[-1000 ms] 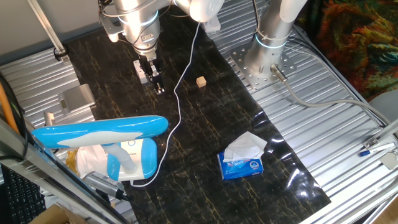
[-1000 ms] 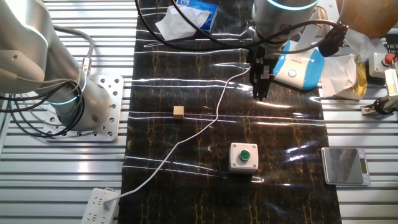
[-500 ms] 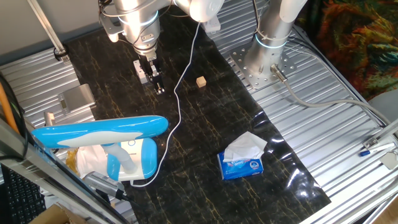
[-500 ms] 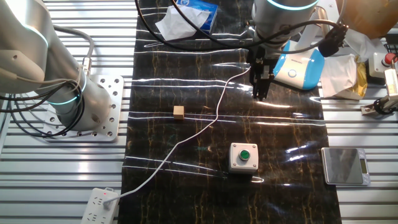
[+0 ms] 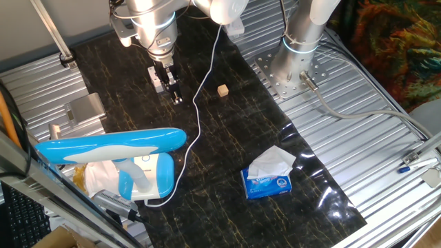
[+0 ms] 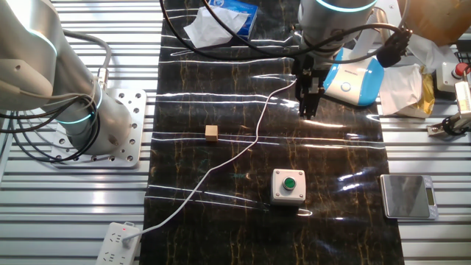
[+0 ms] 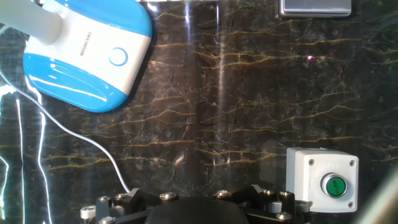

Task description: Turn off the desk lamp by pressing the button

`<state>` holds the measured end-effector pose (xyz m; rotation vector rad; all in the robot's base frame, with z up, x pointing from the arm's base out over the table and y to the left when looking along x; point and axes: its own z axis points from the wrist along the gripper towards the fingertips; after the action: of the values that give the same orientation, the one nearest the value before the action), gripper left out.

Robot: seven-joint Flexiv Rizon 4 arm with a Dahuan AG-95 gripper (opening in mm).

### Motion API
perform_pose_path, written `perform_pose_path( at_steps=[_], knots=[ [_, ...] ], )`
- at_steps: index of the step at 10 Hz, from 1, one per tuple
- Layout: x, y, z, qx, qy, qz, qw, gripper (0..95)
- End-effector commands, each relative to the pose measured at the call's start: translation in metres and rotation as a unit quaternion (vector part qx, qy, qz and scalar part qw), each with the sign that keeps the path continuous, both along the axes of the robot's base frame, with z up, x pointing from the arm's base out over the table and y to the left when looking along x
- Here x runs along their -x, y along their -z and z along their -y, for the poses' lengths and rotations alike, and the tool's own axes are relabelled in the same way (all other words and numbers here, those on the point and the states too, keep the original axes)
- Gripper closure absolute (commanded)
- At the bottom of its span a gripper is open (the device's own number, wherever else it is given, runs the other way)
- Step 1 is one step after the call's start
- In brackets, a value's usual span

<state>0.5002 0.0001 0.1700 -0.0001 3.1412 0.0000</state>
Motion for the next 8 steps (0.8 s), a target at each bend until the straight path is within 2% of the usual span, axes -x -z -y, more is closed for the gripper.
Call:
perform_pose_path(
  at_steps=[1, 2, 3, 5, 6, 8],
  knots=[
    [0.0, 0.0, 0.0, -0.002, -0.007, 0.027, 0.9996, 95.0],
    [0.0, 0.0, -0.001, -0.021, 0.009, 0.029, 0.9993, 95.0],
    [0.0, 0.0, -0.001, -0.029, 0.028, 0.028, 0.9988, 95.0],
    [-0.001, 0.0, 0.0, -0.019, 0.057, 0.029, 0.9977, 95.0],
    [-0.003, -0.001, 0.0, -0.007, 0.064, 0.031, 0.9974, 95.0],
    [-0.014, -0.002, 0.0, -0.002, 0.073, 0.032, 0.9968, 95.0]
  ],
)
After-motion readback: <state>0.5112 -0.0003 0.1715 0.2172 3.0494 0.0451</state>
